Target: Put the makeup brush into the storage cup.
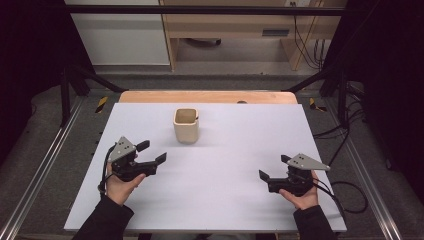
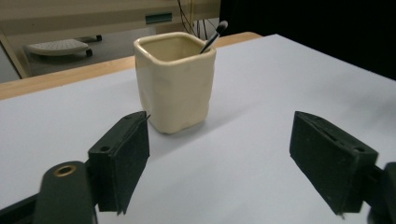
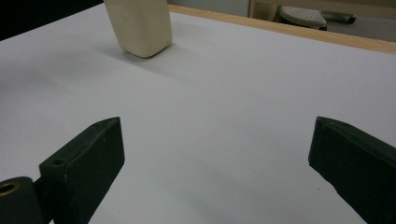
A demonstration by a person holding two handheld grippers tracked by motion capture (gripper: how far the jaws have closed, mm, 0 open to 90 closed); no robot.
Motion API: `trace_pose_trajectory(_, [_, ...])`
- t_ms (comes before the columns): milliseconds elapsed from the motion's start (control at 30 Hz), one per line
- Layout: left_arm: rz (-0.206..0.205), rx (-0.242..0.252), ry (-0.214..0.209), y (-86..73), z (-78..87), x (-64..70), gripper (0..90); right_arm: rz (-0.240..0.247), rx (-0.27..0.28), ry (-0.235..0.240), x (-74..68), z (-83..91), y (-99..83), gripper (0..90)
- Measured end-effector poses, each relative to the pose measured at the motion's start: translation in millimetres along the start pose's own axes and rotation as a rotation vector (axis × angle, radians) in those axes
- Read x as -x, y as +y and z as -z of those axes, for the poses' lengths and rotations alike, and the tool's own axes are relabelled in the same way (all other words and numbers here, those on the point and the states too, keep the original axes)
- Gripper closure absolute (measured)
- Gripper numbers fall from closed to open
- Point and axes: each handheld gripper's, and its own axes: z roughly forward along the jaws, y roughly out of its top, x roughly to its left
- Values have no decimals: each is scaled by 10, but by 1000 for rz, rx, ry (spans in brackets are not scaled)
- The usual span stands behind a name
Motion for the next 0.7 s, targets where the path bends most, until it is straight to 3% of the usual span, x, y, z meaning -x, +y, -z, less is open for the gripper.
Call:
trace_pose_trajectory(267, [7,-30,-13,-166,70,16,108,-1,-3,0,-8,-1,-7,40])
trace_pose_trajectory(533, [37,-25,-12,-309,153,-50,87,0,-2,-2,-19,5,-18,41])
trace_pose_trajectory(700, [28,-34,-11,-347,158,-62,80,-2,3,-3,-14,24,-18,42])
